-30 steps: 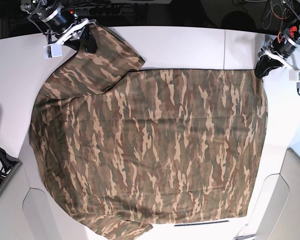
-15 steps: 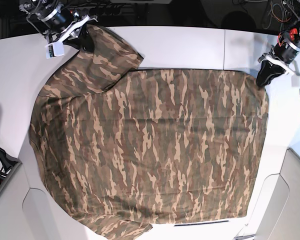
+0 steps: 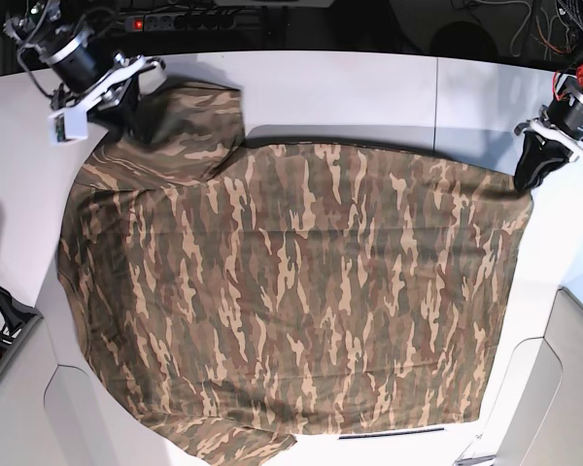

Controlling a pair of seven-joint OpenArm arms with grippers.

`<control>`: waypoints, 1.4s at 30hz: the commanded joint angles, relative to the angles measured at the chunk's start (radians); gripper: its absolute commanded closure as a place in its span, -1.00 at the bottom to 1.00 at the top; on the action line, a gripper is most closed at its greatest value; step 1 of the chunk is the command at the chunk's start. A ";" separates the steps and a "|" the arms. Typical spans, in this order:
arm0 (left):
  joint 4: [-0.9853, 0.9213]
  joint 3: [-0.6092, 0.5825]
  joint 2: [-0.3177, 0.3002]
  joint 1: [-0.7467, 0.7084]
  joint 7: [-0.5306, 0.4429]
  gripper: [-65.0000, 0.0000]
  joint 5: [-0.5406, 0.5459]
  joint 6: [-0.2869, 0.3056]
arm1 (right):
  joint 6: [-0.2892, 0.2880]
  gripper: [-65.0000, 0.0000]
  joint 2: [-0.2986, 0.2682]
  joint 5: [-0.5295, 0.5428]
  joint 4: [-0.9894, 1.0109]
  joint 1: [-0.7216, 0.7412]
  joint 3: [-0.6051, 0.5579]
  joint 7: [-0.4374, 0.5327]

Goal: Fold the T-shirt properly
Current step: 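Lift the shoulder corners and pull them across the shirt toward the hem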

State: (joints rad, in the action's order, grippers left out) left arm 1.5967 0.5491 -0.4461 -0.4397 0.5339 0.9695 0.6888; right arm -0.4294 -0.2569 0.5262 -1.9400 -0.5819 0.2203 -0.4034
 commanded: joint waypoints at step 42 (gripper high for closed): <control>-0.205 -0.216 -0.019 0.513 -0.224 1.00 -0.531 -0.050 | -0.023 1.00 -0.081 -0.108 0.489 0.850 -0.026 -0.114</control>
State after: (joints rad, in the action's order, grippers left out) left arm 1.3766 0.3267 -0.4458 0.0509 0.3420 0.4198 0.6388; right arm -0.4515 -0.3241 0.4038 -1.4307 0.2440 0.1905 -0.5434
